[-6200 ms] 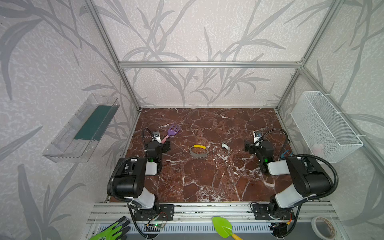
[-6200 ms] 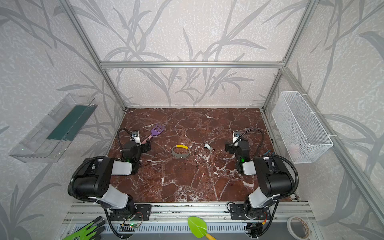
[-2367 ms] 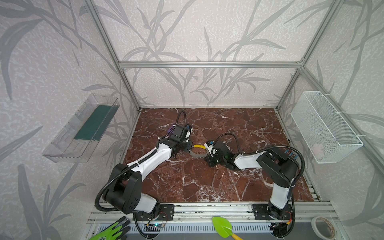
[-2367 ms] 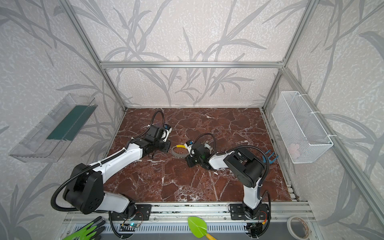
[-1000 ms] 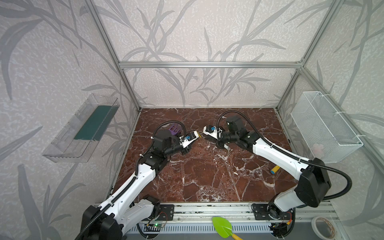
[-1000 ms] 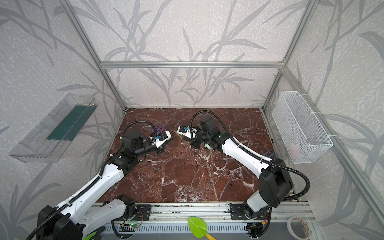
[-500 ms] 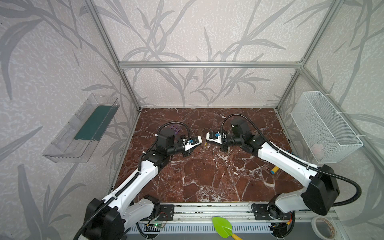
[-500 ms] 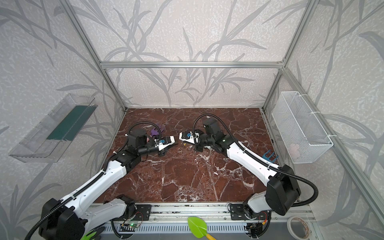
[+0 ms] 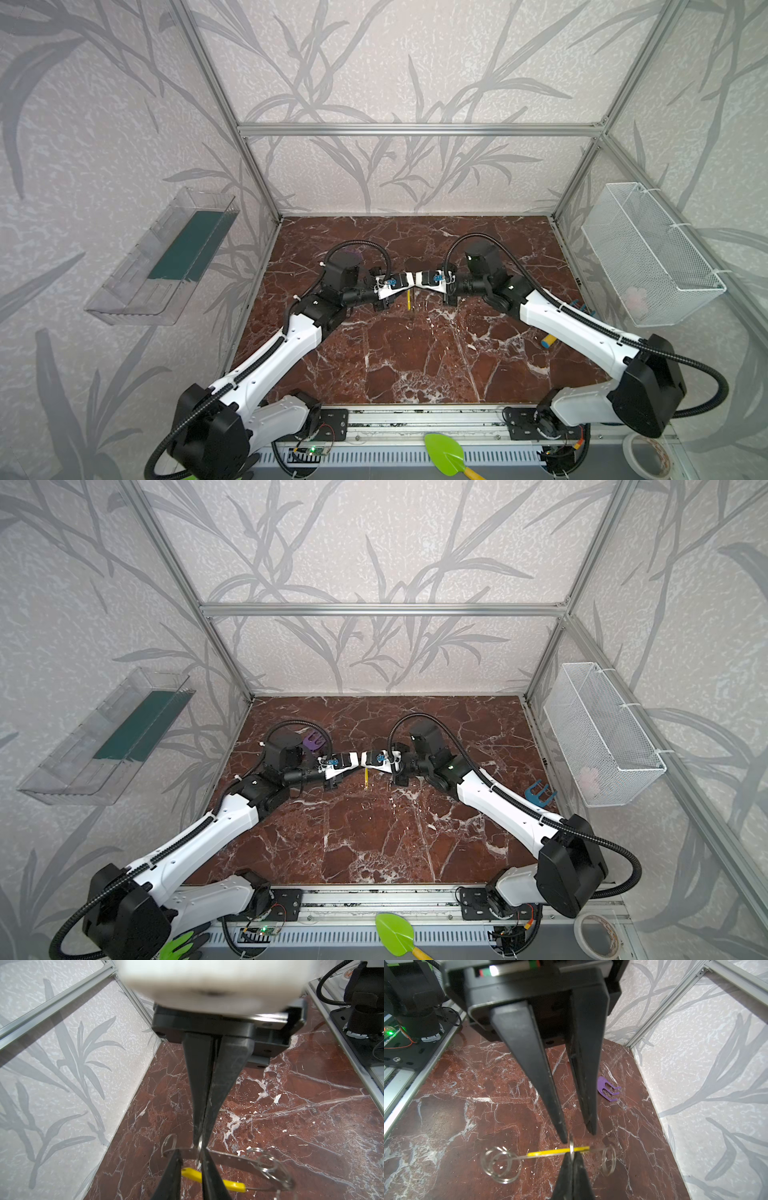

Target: Put the keys on the keyring

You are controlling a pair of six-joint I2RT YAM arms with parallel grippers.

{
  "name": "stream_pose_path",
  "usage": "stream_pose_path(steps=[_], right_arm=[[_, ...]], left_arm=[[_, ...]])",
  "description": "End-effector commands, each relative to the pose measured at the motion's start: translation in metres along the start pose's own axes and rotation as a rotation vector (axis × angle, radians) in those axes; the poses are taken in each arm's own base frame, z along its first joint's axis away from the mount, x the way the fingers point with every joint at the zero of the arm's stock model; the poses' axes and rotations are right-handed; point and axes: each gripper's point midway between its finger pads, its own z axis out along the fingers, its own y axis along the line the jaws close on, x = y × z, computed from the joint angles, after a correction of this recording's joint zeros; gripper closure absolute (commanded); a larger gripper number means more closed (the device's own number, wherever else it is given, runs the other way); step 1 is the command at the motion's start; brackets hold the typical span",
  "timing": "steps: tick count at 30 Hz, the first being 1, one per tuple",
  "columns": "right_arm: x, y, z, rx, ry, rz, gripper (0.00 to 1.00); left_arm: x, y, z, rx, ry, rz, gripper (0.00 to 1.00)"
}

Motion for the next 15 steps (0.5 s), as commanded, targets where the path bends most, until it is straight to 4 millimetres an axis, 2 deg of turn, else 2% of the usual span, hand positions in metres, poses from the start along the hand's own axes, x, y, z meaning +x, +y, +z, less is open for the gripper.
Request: stream_pose_path(steps=[1,6,11,12,13,15], right_arm=[[-0.0137,-0.0064,-0.0076,0.037,-0.037,-0.041,1.0],[-0.0151,-0.0041,-0.0089,0.032,-0.042,-0.036,1.0],[-0.0152,-0.0029,-0.0108,0.034,-0.04,-0.03,1.0],[-0.0161,-0.0034,-0.0117,0.04,-0.043,-0.031,1.0],[-0.0166,-0.0053,-0.0127,0.056,-0.045,-0.029,0.94],[-0.0147,-0.0074,-0.0152,0.086,-0.041,-0.024,0.73]], left_arm=[[-0.0063,-0.0026,0.0026,0.032,-0.004,0.044,0.81],[-0.0012,-0.0045,0.0063,0.048,0.028,0.063,0.86],[-0.0049,-0.0047,0.0099,0.056,0.018,0.078,1.0],[-0.0051,-0.0048,0.0105,0.056,0.017,0.077,1.0],[-0.005,-0.0052,0.0114,0.055,0.014,0.076,1.0],[-0.0079,-0.0021,0.0109,0.032,-0.004,0.068,1.0]])
